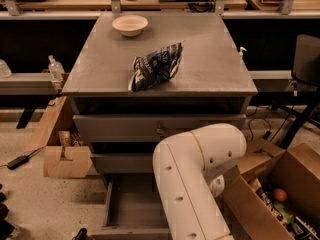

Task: Open bottom drawer

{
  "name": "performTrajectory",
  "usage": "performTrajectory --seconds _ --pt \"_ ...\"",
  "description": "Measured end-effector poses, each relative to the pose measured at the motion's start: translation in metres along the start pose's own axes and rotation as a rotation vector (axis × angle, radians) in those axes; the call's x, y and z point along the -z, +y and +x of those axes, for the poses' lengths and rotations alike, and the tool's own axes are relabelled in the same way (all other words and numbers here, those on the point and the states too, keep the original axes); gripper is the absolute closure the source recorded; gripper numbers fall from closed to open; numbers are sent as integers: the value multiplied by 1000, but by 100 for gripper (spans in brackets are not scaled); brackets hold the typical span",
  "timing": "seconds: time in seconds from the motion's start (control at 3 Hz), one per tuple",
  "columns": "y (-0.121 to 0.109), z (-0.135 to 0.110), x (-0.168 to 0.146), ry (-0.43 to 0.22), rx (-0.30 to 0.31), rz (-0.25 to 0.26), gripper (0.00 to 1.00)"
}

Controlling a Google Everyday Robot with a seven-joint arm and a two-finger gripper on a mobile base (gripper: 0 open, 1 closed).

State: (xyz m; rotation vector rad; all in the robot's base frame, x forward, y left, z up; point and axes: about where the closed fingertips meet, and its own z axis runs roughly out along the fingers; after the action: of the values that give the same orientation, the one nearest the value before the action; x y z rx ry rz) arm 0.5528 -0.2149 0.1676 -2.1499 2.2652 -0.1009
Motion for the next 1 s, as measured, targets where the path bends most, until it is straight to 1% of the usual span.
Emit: performTrajectory --seconds 0.33,0.67,1.0 --pt "19 6 -10 -11 -23 -42 100" --pt "63 3 -11 -44 -96 -90 100" --pt "107 5 -9 -60 -139 -152 100"
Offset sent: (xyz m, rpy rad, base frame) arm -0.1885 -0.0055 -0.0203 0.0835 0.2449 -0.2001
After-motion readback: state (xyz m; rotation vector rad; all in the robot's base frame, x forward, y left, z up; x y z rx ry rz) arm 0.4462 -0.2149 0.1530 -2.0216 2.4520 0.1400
